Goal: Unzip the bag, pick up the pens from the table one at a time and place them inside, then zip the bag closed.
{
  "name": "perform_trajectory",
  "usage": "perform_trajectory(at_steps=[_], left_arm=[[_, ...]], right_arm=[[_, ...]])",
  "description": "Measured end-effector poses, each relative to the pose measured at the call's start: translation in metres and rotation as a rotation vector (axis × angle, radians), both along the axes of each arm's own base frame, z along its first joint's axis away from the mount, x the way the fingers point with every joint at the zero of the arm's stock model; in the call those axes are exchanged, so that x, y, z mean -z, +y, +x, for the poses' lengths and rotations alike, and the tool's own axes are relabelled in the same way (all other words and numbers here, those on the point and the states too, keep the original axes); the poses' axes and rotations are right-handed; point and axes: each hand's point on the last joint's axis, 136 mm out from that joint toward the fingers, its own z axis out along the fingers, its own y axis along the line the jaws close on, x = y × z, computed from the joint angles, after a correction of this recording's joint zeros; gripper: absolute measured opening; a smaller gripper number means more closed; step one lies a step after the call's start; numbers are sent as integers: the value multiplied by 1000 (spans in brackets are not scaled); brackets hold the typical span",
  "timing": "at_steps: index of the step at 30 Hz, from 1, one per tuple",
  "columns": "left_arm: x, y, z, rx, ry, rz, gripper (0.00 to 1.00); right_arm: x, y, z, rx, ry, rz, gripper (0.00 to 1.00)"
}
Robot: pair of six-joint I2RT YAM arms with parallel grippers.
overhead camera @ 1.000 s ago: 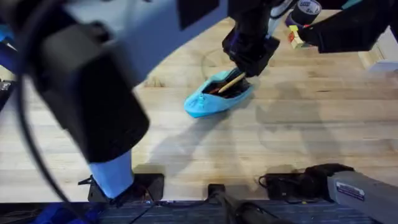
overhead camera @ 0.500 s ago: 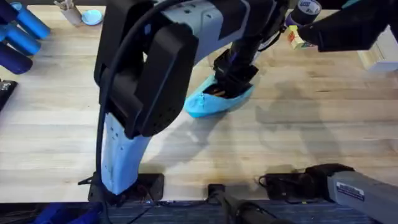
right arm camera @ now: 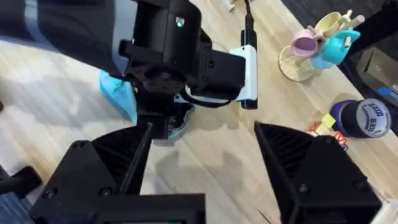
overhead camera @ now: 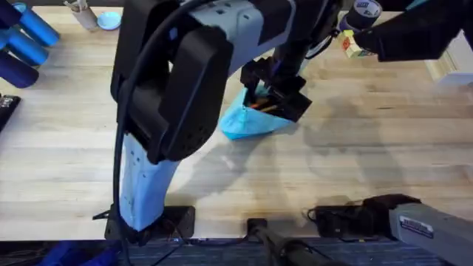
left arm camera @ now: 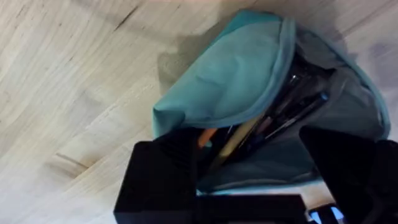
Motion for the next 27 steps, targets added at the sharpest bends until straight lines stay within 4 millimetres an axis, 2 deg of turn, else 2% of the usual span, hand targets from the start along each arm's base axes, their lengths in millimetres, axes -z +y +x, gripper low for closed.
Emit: perform_trajectory(at_steps=[3,5,9,13,16,21,27], left_arm=[[-7,3,4,-10,-11,-15,993],[-19,7,8,-16,-33,-35,993],[-63,24,22,-20,-122,-106,993],[-113,55,34,-20,-225,-165,993],[-140,82,40,-24,-282,-178,993],[-160,108,35,51,-280,-223,993],[-176,134,17,162,-235,-304,993]], right_arm=[[0,0,0,0,0,0,996],[0,0,0,0,0,0,996],[-1,3,-1,-12,2,14,996],[-6,16,-7,-72,7,81,996],[-10,23,-10,-103,10,116,996],[-7,32,-10,-141,33,139,996],[4,58,-12,-234,88,144,996]])
